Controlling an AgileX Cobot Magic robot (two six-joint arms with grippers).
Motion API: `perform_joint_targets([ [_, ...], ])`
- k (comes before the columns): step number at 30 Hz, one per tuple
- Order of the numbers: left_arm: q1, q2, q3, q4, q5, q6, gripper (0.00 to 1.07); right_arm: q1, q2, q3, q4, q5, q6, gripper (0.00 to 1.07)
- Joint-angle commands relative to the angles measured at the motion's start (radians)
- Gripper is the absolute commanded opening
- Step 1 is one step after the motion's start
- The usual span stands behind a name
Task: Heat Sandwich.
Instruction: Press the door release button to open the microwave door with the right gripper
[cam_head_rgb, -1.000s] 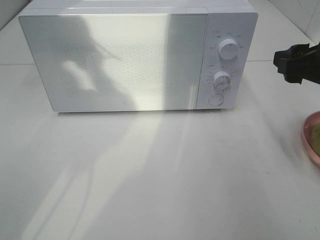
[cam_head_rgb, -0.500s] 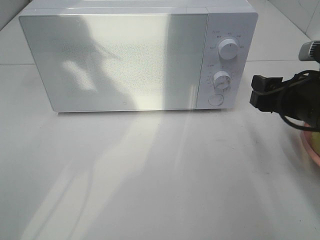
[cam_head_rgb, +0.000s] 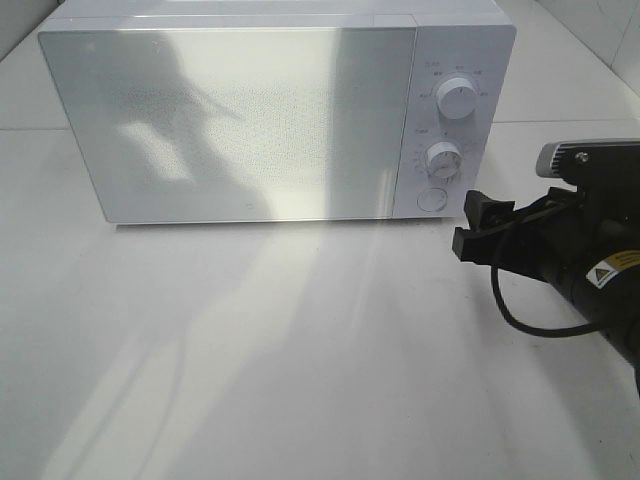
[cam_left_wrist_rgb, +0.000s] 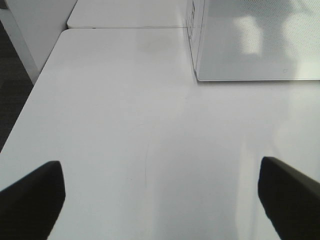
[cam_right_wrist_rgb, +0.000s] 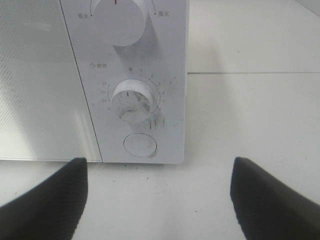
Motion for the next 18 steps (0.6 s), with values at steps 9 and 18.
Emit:
perform_joint_targets([
  [9,0.001,-0.027,0.002,0.004,-0.008,-0.002,1.03,0.109,0.052,-0.002,0.089,-0.072,-0.007,0.76],
  [18,0.001,-0.027,0.002,0.004,-0.008,-0.002,1.03,0.109,0.052,-0.002,0.089,-0.069,0.085,0.76],
])
